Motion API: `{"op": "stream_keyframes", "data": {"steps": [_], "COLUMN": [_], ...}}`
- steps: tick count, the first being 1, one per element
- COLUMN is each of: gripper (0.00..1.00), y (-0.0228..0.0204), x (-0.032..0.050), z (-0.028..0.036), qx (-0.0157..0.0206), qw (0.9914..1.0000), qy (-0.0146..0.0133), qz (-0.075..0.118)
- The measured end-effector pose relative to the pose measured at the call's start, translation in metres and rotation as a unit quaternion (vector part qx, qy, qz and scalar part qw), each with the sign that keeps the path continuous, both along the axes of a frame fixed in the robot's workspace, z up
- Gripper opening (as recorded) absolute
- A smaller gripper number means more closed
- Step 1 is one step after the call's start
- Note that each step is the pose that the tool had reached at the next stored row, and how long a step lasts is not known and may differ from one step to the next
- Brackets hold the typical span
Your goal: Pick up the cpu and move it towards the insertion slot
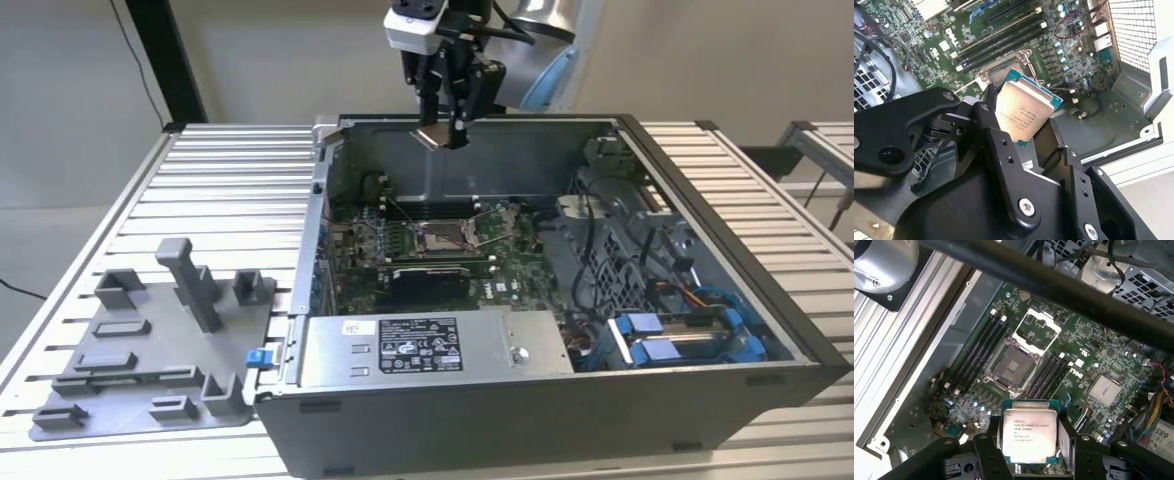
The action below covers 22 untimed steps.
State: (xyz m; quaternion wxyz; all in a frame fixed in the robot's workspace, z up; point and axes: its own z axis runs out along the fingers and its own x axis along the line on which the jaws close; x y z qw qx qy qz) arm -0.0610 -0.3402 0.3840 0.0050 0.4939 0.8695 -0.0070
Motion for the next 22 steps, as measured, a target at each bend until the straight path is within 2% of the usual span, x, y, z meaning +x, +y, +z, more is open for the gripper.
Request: {"op": "stream_keyframes", "data": {"steps": [3, 6, 8, 12, 14, 18, 21, 22], "gripper": [0.0, 0.0, 0.0, 0.0, 0.0, 0.0, 0.0, 0.0], "y": [0.0, 0.0, 0.0, 0.0, 0.0, 0.0, 0.0, 0.0], "x": [-0.0001, 0.0, 0.0, 0.0, 0.0, 0.0, 0.0, 0.0], "z": [-0.0003, -0.0006, -0.0009, -0.0014, -0.0016, -0.002, -0.0024, -0.0025], "qx": [0.0, 0.0, 0.0, 0.0, 0.0, 0.0, 0.0, 0.0], "qw": [0.99967, 0.99866, 0.99762, 0.99458, 0.99262, 0.98765, 0.98307, 0.98098], "qy": [0.0, 0.0, 0.0, 0.0, 0.0, 0.0, 0.0, 0.0], "qz": [-0.026, -0.052, -0.069, -0.104, -0.121, -0.157, -0.183, -0.194]}}
